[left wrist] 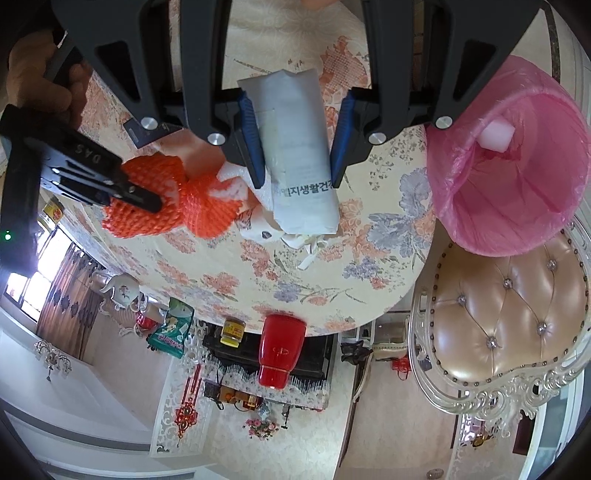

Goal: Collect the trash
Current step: 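Grasp the orange foam fruit net with the right tool, then carry the paper roll and orange net over the pink trash bin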

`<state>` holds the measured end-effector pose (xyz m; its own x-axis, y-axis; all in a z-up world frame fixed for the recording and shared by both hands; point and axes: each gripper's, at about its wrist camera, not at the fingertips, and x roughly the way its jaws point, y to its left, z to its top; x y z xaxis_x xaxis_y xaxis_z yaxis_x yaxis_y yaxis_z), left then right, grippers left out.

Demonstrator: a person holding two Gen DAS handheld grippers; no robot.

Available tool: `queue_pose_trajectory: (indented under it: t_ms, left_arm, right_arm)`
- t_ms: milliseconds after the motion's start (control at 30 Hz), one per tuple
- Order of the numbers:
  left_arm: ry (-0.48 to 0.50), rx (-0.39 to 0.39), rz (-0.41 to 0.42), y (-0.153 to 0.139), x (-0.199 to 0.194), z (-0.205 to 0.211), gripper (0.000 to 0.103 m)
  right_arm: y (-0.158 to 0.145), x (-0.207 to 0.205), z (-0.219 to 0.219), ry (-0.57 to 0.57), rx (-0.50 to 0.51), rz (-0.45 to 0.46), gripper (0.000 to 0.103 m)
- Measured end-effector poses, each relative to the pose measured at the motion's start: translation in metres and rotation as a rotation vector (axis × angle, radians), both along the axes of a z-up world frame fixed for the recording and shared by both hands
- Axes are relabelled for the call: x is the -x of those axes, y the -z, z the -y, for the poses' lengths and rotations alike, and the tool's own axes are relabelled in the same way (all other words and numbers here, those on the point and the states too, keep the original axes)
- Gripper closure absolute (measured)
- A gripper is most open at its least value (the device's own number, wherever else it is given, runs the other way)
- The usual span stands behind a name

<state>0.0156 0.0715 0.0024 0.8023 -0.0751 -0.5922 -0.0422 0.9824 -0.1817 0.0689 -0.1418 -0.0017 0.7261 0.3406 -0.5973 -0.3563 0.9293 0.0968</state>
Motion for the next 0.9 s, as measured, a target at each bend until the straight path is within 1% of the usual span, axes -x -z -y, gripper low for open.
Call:
queue_pose_trajectory:
  t_ms: [167, 500, 900]
  left_arm:
    - [-0.008, -0.009, 0.023, -0.008, 0.001, -0.003, 0.068]
    - [-0.052, -0.027, 0.069, -0.024, 0.004, -0.021, 0.068]
    - [-0.151, -0.052, 0.111, -0.035, 0.014, -0.065, 0.068]
  right_arm:
    - [-0.013, 0.003, 0.006, 0.013, -0.012, 0.033, 0.07]
    - [-0.031, 0.007, -0.001, 0.025, -0.026, 0.084, 0.07]
    - [-0.048, 0.005, -0.034, -0.029, -0.033, 0.111, 0.07]
